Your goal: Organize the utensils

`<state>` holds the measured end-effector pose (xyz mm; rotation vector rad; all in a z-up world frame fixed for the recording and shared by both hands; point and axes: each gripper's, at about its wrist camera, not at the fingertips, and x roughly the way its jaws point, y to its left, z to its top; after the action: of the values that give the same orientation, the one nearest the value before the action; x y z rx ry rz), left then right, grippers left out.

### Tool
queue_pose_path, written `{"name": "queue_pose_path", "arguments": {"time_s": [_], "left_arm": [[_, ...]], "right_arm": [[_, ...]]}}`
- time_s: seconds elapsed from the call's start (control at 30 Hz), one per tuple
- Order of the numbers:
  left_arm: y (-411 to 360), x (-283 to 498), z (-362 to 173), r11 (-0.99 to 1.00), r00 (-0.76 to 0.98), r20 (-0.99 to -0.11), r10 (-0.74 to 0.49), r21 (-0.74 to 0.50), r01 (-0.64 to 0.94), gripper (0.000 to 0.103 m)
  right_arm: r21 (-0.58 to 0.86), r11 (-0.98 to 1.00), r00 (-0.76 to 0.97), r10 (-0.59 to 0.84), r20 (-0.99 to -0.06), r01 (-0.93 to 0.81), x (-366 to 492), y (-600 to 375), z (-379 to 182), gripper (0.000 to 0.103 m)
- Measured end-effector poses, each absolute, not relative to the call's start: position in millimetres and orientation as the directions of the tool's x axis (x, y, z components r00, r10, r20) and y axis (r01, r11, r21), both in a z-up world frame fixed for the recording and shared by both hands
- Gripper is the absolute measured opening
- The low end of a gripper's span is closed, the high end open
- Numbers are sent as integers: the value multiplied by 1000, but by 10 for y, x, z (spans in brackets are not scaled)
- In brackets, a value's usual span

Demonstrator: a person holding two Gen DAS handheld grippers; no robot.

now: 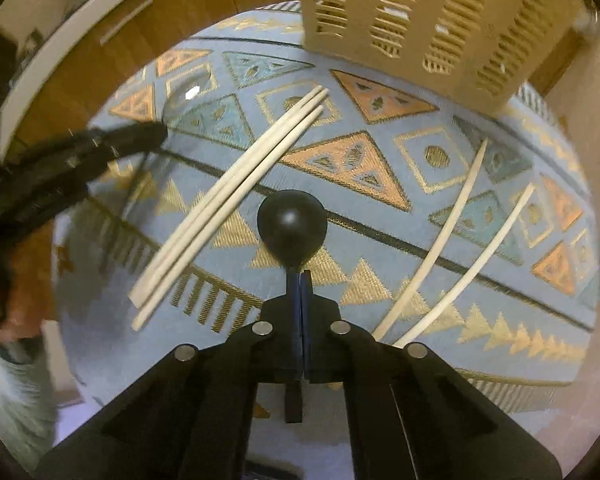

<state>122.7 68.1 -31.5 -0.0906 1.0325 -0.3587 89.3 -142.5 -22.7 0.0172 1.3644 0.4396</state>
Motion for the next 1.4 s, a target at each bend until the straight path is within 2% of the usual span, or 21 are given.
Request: {"name": "queue_pose_path", "arguments": {"time_s": [0.1,0.27,0.33,0.4,0.43,0.5,0.53,0.67,0.7,0.8,0.9,0.93,1.07,1.1,1.13,1.23,1.4], "left_arm": [[707,1253,-374,944,453,-832,-320,-237,232,10],[720,1265,-389,948,443,-844,-302,-218,231,12],[727,1258,-379,949,437,-849,-296,-208,239,13],[726,1245,-377,949,435,-853,-288,-194,248,13],[728,1237,-373,949,430,-858,-281,-183,255,13],[735,1236,-357,949,418,-866,-275,-176,260,13],[731,1244,-354,949,411,-870,-273,-174,262,13],[679,1270,-357,948,393,-884,-253,-146,282,15],[649,1274,-357,948,389,-889,-241,-131,288,15],[555,1261,-357,947,385,-904,-186,-60,315,16],[418,1253,-358,941,390,-914,-109,32,338,16],[368,1238,-356,936,392,-915,-92,56,349,10],[230,1100,-363,918,472,-881,-14,176,355,9],[227,1062,-350,920,493,-870,-15,181,347,3],[240,1013,-292,927,532,-846,-35,172,334,0],[369,925,24,940,582,-786,-210,2,341,0],[513,889,496,923,662,-656,-361,-154,352,0]], "right_arm": [[359,908,103,387,-916,-218,993,-1602,-251,1],[331,912,96,362,-927,-240,997,-1629,-247,2],[327,907,88,360,-929,-267,958,-1540,-231,7],[315,906,94,353,-931,-284,905,-1430,-202,21],[303,906,104,345,-933,-294,903,-1417,-178,25],[283,907,131,336,-933,-312,904,-1418,-127,43],[274,910,144,331,-933,-312,912,-1416,-122,45],[228,921,126,279,-952,-316,924,-1382,-165,45],[235,918,114,283,-952,-320,935,-1335,-189,42],[185,918,129,243,-961,-351,932,-1236,-215,30],[82,912,165,160,-973,-403,878,-1105,-208,8],[74,906,167,156,-973,-416,866,-1071,-213,6],[114,897,169,203,-964,-427,840,-1104,-186,5],[128,894,183,225,-957,-429,835,-1143,-159,5],[143,892,196,247,-949,-429,824,-1206,-119,5],[229,875,229,349,-909,-426,810,-1390,40,5],[320,848,351,478,-805,-421,793,-1754,447,5]]}}
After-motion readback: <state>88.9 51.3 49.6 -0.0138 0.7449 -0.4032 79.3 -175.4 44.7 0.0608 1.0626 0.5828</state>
